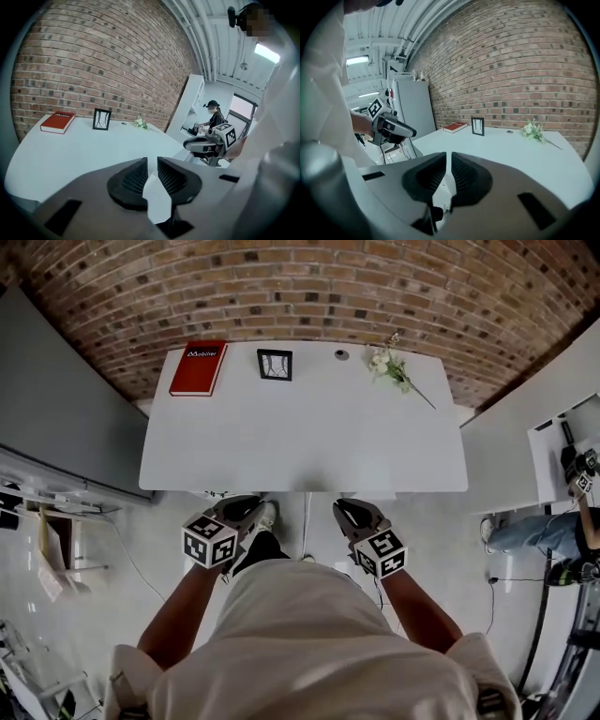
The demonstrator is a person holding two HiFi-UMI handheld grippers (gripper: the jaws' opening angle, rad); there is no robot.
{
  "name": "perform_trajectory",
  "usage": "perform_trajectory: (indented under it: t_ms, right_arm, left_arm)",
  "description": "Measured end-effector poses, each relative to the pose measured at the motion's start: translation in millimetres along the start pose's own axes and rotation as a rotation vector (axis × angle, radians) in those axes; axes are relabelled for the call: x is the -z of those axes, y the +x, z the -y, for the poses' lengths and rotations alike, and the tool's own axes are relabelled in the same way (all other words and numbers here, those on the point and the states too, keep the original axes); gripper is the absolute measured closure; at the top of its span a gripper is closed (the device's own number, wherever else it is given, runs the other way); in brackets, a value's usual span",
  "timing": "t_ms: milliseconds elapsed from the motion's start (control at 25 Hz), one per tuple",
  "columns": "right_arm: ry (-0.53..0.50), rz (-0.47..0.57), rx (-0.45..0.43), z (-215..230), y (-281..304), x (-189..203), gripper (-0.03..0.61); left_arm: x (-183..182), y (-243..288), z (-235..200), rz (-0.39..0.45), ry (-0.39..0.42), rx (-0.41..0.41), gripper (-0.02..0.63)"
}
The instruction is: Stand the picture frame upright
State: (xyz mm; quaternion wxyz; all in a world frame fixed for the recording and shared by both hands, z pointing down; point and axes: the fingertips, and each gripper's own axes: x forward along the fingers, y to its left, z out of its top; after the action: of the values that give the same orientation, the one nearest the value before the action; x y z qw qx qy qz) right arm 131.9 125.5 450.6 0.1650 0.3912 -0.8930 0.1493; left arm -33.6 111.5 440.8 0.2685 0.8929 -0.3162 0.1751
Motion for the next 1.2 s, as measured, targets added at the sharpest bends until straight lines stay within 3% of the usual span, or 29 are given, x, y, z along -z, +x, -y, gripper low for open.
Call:
perform_trajectory:
  t_ms: [680, 880, 1200]
  right_arm:
    - [-0.014, 0.048, 0.01, -16.2, -40.8, -12.8, 0.548]
    - [-0.009, 0.077, 0.015, -14.7, -46.2, -12.2, 0.574]
    - [0.008, 0.058, 0.007, -20.8, -49.8, 0.3, 0.574]
  left_arm:
    - [5.9, -4.5, 43.0, 0.023, 0.03, 0.022, 0.558]
    - [9.9, -5.1, 49.0, 0.034, -0.001, 0.031, 0.617]
    - [24.7, 2.1, 56.7, -0.021, 0.023, 0.041, 0.62]
